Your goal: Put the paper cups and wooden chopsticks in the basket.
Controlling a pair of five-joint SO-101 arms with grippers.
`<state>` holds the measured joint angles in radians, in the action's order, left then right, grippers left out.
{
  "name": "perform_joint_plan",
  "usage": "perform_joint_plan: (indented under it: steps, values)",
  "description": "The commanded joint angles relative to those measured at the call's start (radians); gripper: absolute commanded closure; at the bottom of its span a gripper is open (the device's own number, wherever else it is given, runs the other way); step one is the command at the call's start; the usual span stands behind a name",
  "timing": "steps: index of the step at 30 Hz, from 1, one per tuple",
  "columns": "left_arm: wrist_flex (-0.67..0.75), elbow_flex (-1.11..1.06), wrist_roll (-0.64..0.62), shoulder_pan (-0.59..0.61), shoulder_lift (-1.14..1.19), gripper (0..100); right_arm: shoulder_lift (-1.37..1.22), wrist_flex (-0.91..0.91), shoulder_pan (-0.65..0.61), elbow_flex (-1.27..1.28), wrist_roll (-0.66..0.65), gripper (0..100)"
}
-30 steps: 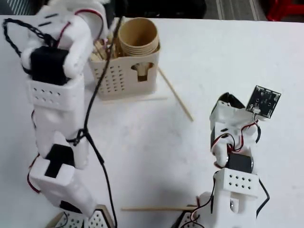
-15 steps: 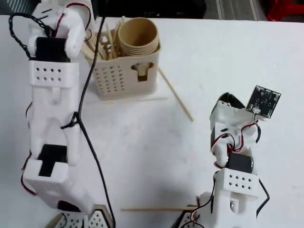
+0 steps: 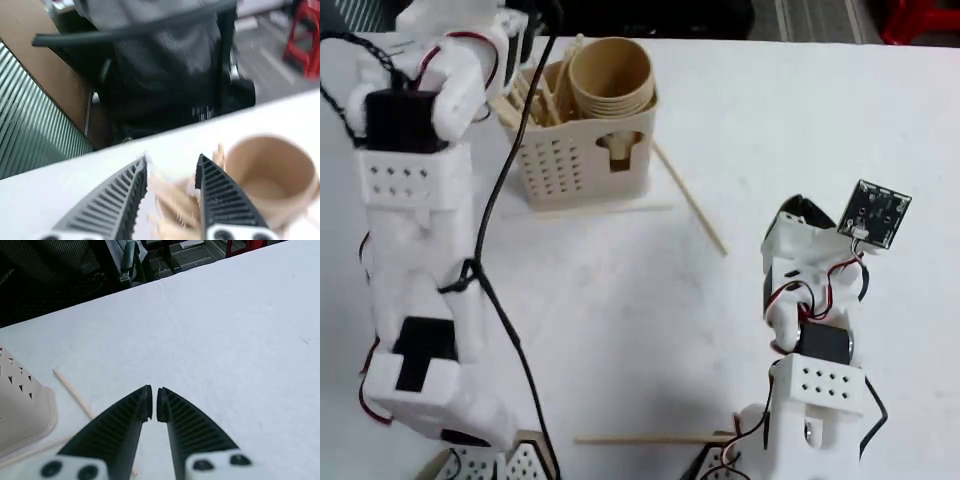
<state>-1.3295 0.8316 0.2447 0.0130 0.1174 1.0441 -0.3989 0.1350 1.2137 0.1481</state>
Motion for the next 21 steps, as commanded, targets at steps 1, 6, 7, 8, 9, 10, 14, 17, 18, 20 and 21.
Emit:
perform_joint_plan:
  steps: [1,6,7,8,9,10,14,17,18,20,21]
  values:
    - [-0.198,0.048,0.123,-0.025,-0.068,83,0.019,0.016,0.001,-0.023,0.005,96.4]
    - [-0.379,0.051,0.284,-0.061,-0.111,83,0.019,0.016,0.001,-0.023,0.005,96.4]
    - [-0.411,0.048,0.311,-0.076,-0.124,83,0.019,0.016,0.001,-0.023,0.005,96.4]
    - [-0.437,0.043,0.334,-0.091,-0.136,83,0.019,0.016,0.001,-0.023,0.005,96.4]
    - [-0.456,0.040,0.348,-0.107,-0.143,83,0.019,0.016,0.001,-0.023,0.005,96.4]
    - [-0.460,0.023,0.353,-0.117,-0.156,83,0.019,0.016,0.001,-0.023,0.005,96.4]
    - [-0.456,-0.101,0.390,-0.163,-0.188,83,0.019,0.016,0.001,-0.023,0.005,96.4]
    - [-0.454,-0.232,0.436,-0.234,-0.208,83,0.019,0.016,0.004,-0.023,0.008,96.4]
    - [-0.454,-0.272,0.445,-0.260,-0.211,83,0.019,0.016,0.005,-0.023,0.008,96.4]
    - [-0.442,-0.347,0.446,-0.321,-0.220,83,0.019,0.018,0.007,-0.023,0.009,96.4]
    - [-0.431,-0.377,0.446,-0.352,-0.222,83,0.019,0.018,0.007,-0.023,0.009,96.4]
